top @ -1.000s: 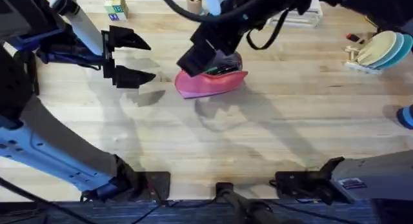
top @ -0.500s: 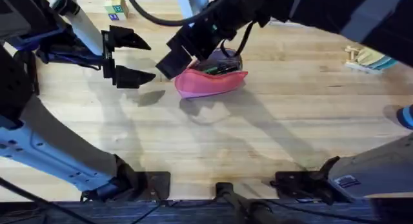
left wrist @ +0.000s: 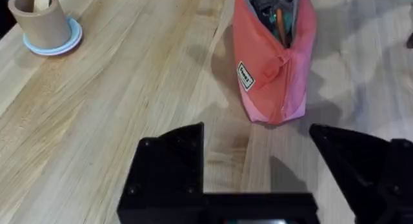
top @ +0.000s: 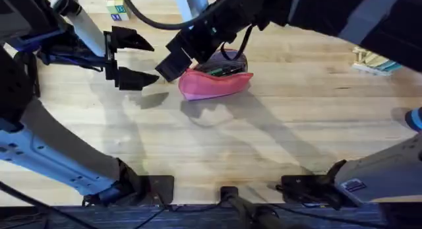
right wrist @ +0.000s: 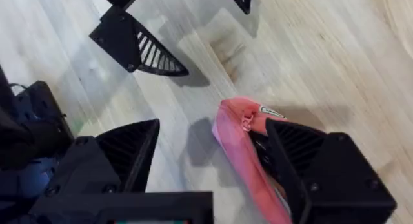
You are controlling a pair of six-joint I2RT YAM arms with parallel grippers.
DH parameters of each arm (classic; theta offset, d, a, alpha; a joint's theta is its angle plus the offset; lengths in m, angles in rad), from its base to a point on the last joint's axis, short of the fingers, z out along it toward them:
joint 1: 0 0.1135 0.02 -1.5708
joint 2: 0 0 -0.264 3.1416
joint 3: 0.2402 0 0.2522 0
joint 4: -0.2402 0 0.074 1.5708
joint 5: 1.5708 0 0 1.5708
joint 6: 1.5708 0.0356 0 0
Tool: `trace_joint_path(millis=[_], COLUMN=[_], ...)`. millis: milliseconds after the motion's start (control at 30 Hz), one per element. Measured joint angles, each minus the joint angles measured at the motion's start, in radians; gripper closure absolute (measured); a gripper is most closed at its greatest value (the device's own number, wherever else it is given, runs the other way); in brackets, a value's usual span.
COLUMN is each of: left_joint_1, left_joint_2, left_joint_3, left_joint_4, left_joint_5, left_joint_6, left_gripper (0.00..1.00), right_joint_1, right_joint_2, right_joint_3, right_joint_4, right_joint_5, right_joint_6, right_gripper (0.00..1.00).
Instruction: Unzip the bag, pick up the pens from the table one at a time and place them inside, then zip the bag closed.
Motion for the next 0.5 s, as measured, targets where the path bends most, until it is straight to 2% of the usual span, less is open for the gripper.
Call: trace_joint_path(millis=[500], left_joint_1=[0.0], left_joint_2=[0.0], left_joint_3=[0.0], left_joint_4=[0.0], left_joint_5=[0.0], left_joint_6=[0.0], left_gripper=[0.008], right_joint_1=[0.0], right_joint_2=[0.051], right_joint_3=[0.0], right_joint_4=[-0.001], right_joint_5=[0.005], right_joint_6=[0.0], right_gripper=[0.004])
